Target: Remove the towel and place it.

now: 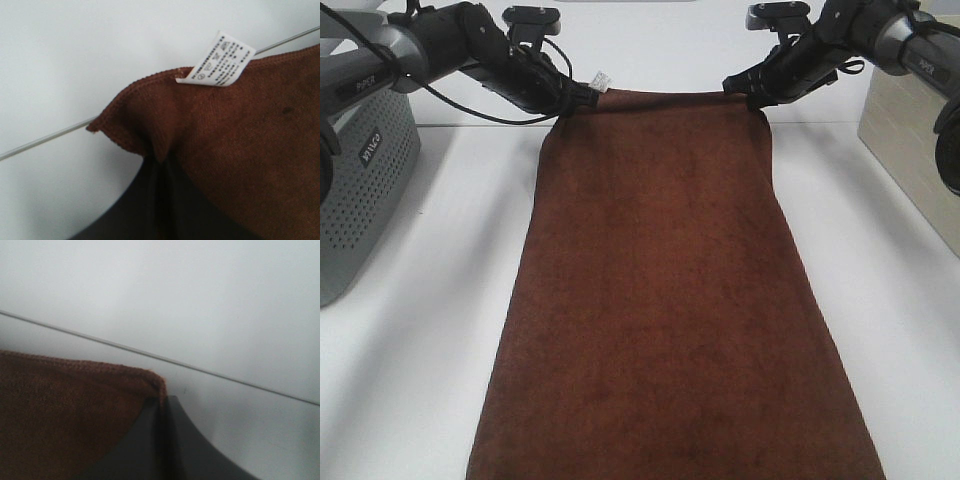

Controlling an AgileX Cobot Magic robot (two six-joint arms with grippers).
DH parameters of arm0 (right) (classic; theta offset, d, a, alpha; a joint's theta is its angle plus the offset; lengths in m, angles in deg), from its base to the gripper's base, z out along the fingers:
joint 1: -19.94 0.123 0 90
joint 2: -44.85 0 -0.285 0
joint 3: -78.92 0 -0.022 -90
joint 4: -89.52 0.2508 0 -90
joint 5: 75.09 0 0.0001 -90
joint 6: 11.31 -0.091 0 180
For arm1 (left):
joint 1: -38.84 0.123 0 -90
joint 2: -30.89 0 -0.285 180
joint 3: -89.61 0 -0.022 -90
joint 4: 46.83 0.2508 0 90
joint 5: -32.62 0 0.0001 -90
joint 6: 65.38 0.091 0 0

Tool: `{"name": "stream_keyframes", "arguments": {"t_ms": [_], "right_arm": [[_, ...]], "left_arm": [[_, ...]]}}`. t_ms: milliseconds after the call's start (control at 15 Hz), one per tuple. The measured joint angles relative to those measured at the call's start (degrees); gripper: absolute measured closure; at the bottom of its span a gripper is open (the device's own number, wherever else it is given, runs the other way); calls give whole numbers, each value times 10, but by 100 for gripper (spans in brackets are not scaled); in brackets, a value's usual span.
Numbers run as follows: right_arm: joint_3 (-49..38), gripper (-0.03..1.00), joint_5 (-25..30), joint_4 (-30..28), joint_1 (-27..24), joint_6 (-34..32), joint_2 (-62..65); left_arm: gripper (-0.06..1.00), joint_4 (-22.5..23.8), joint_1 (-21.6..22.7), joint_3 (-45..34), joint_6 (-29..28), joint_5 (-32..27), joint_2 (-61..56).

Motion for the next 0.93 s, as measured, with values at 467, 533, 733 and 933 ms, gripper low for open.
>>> {"name": "stream_keyframes", "arguments": {"t_ms": [467, 533, 733, 933], "right_arm": [[-3, 96, -40, 11, 0, 6, -2], [-3, 96, -41, 11, 0, 10, -3], [-3, 96, -51, 14, 0, 10, -22], [-3, 96, -60, 19, 0, 11, -37]], "left_arm": [[94, 12, 0, 0, 2, 36, 0], [94, 13, 0, 0, 2, 37, 1], [94, 15, 0, 2, 3, 51, 19], [94, 16, 0, 2, 3, 69, 33]]}}
